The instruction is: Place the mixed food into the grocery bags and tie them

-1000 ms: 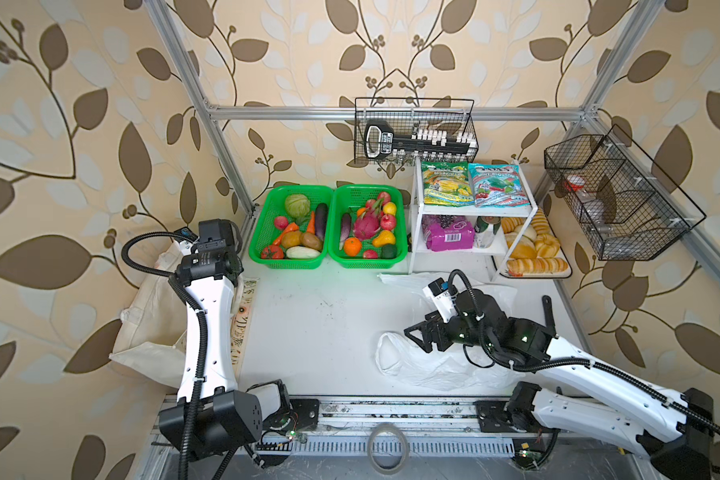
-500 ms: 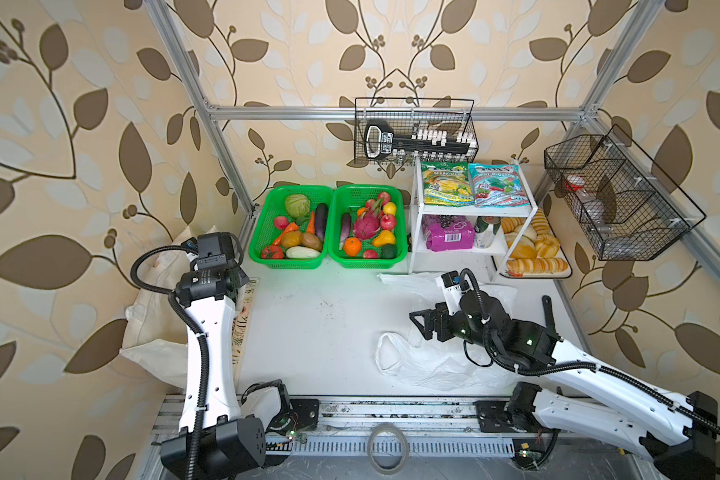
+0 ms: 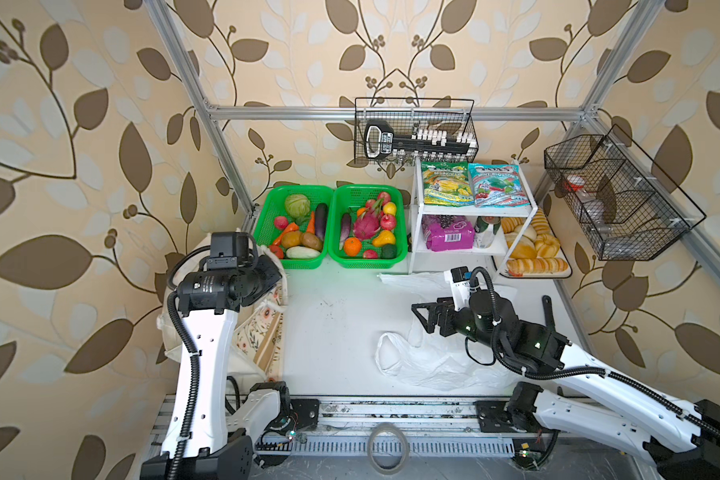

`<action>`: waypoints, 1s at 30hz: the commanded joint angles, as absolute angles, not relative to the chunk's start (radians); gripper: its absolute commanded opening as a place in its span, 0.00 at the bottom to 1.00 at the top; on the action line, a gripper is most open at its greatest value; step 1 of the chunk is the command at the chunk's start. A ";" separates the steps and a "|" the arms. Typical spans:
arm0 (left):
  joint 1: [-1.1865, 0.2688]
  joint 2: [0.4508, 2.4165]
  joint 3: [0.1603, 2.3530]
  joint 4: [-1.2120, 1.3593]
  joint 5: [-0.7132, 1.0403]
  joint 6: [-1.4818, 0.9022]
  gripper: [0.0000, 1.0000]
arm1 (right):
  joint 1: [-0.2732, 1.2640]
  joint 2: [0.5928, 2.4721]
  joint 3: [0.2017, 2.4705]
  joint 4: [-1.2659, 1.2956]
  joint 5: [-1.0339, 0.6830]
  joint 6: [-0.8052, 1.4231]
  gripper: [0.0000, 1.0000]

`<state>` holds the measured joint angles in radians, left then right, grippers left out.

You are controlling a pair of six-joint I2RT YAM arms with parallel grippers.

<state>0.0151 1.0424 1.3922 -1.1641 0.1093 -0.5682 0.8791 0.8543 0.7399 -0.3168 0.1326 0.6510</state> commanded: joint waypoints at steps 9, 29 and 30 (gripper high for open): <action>-0.476 1.221 1.490 -1.040 0.050 -0.812 0.00 | 0.735 0.965 0.609 -0.296 -0.001 0.799 0.94; -0.788 1.532 1.659 -0.815 0.057 -0.896 0.00 | -0.130 0.789 0.273 -0.361 -0.040 0.774 0.90; -0.797 1.544 1.668 -0.809 0.058 -0.896 0.00 | -0.168 0.782 0.290 -0.366 -0.054 0.744 0.90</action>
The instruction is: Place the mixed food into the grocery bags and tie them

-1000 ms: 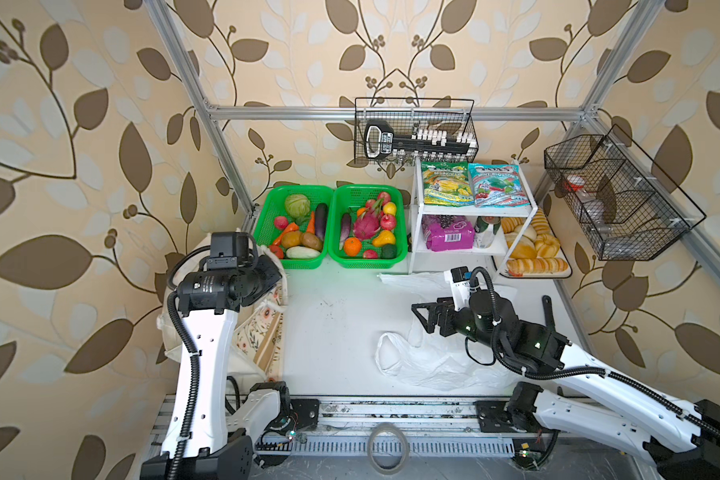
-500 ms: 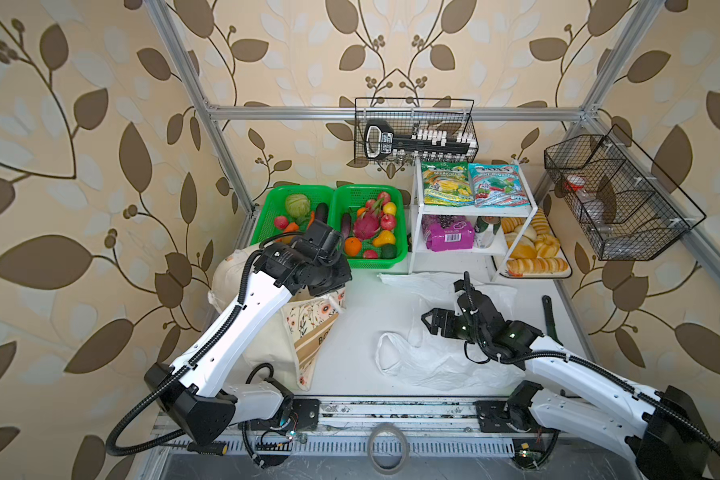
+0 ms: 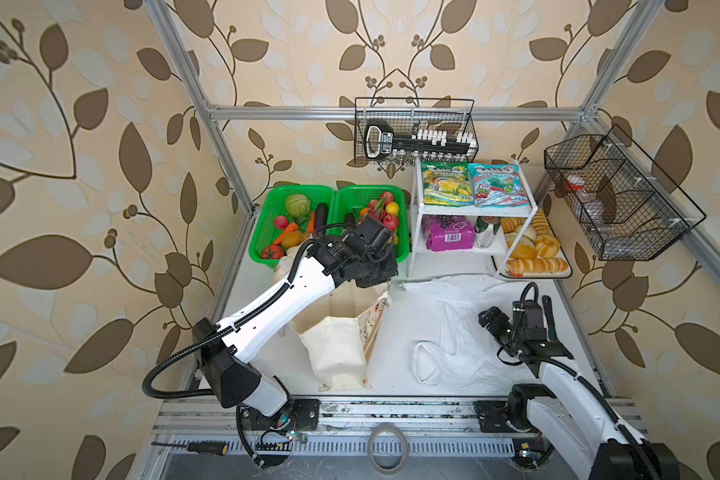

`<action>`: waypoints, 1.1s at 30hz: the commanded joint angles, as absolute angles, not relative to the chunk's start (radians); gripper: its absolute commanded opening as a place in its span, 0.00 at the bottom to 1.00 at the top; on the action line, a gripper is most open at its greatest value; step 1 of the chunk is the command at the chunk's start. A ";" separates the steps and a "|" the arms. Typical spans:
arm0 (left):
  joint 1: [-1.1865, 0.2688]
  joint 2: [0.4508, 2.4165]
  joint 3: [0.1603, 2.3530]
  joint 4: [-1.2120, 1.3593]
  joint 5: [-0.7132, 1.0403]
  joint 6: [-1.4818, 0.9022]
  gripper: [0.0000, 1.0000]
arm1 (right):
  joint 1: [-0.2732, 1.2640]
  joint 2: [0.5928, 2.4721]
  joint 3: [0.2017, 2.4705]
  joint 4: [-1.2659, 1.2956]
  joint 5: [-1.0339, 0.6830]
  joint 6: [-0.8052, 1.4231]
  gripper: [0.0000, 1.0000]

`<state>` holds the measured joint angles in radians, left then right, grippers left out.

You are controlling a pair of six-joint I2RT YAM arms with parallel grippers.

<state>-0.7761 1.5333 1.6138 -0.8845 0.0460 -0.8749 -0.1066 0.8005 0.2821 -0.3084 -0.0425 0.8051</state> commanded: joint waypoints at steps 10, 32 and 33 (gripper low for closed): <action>-0.805 1.490 1.779 -0.924 0.034 -0.697 0.71 | 0.068 0.731 0.616 -0.483 -0.394 0.589 0.95; -0.280 1.110 1.460 -1.291 -0.256 -0.490 0.99 | 0.808 1.261 1.236 -0.636 -0.014 0.672 0.91; -0.280 1.092 1.423 -1.251 -0.178 -0.489 0.98 | 0.808 1.288 1.267 -0.639 -0.032 0.662 0.84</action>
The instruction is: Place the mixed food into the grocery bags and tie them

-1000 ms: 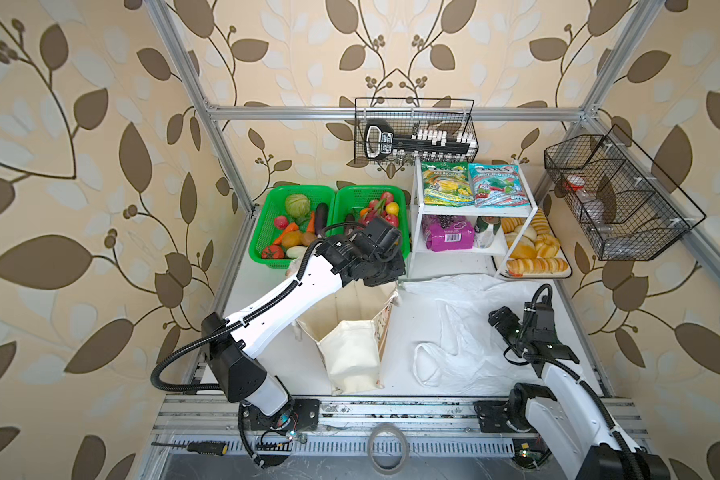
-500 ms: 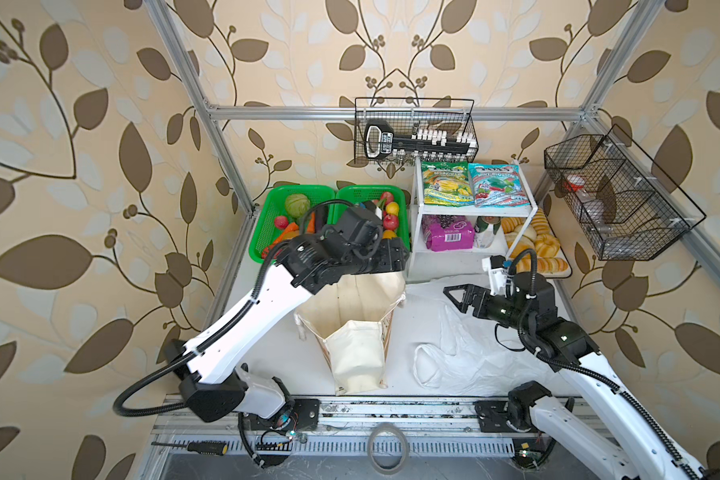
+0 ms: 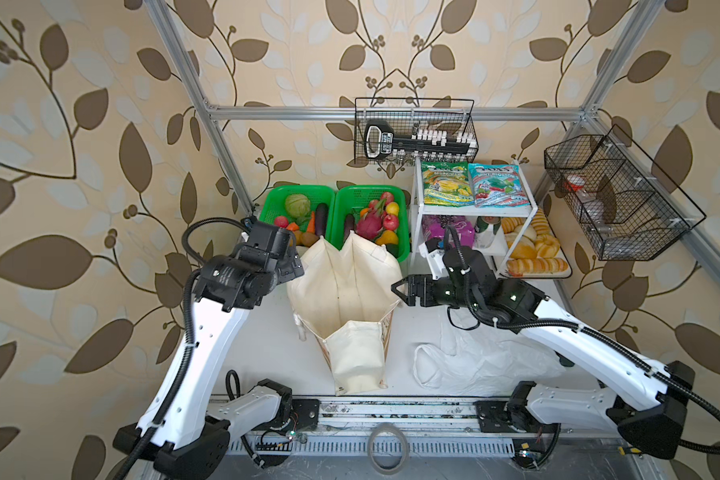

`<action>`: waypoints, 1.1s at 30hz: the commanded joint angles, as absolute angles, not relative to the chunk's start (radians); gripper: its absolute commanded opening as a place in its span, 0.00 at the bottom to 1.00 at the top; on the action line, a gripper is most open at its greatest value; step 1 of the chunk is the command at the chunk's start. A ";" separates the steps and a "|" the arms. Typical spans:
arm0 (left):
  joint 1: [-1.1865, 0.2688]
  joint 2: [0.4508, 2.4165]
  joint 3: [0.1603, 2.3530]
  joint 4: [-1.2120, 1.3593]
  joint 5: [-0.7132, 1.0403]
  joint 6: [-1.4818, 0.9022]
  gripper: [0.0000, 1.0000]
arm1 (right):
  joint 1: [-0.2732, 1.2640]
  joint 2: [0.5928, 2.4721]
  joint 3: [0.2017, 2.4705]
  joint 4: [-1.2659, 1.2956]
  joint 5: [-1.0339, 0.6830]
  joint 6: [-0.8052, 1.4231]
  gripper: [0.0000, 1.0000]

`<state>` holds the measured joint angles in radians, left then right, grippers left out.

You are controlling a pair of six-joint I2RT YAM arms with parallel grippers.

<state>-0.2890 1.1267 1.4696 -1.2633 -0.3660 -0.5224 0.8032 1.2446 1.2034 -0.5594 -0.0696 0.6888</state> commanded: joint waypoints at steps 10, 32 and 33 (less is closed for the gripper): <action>-0.280 1.005 1.283 -0.999 0.157 -0.540 0.15 | 0.864 1.362 1.374 -0.614 -0.106 0.636 0.07; -0.281 0.974 1.230 -0.865 0.015 -0.473 0.21 | 0.905 1.353 1.335 -0.557 0.089 0.557 0.08; -0.281 0.974 1.234 -0.873 0.017 -0.465 0.26 | 0.904 1.355 1.335 -0.557 0.071 0.555 0.12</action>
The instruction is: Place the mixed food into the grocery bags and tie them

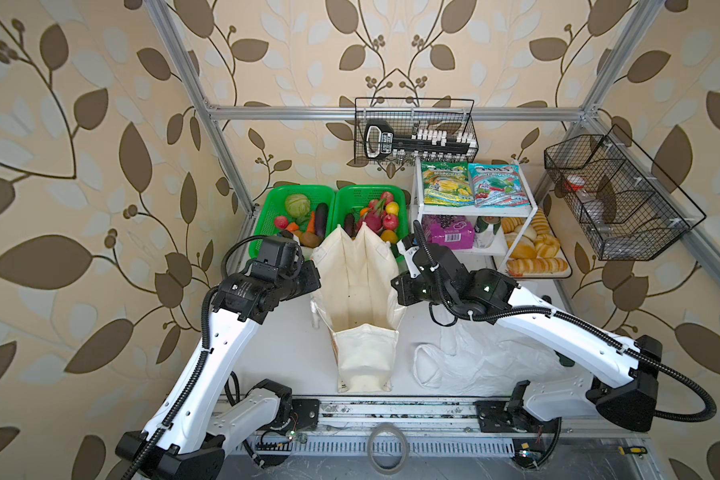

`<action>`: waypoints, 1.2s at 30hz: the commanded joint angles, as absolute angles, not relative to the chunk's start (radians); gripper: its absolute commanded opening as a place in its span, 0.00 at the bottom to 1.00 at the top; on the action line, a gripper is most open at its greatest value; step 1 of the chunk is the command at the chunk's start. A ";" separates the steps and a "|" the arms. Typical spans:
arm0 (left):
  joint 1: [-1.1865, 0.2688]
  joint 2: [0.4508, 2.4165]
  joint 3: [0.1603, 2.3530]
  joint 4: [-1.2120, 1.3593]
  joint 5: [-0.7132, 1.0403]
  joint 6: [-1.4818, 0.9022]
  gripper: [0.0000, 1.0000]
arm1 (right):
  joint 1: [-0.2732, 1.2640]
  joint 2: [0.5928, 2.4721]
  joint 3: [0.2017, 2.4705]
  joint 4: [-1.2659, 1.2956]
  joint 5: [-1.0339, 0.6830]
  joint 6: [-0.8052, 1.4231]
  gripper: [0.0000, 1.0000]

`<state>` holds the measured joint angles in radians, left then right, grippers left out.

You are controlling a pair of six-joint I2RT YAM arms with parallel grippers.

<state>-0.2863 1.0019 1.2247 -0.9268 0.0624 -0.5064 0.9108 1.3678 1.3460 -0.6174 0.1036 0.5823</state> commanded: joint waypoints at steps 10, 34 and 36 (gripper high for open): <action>-0.281 0.910 1.365 -0.951 0.007 -0.407 0.82 | 0.846 1.133 1.328 -0.586 0.215 0.567 0.65; -0.297 0.941 1.459 -0.773 0.494 -0.496 0.99 | 0.137 0.937 0.455 0.617 0.049 -0.021 0.55; -0.298 0.946 1.461 -0.776 0.490 -0.484 0.99 | 0.137 0.993 0.448 0.686 0.050 -0.059 0.56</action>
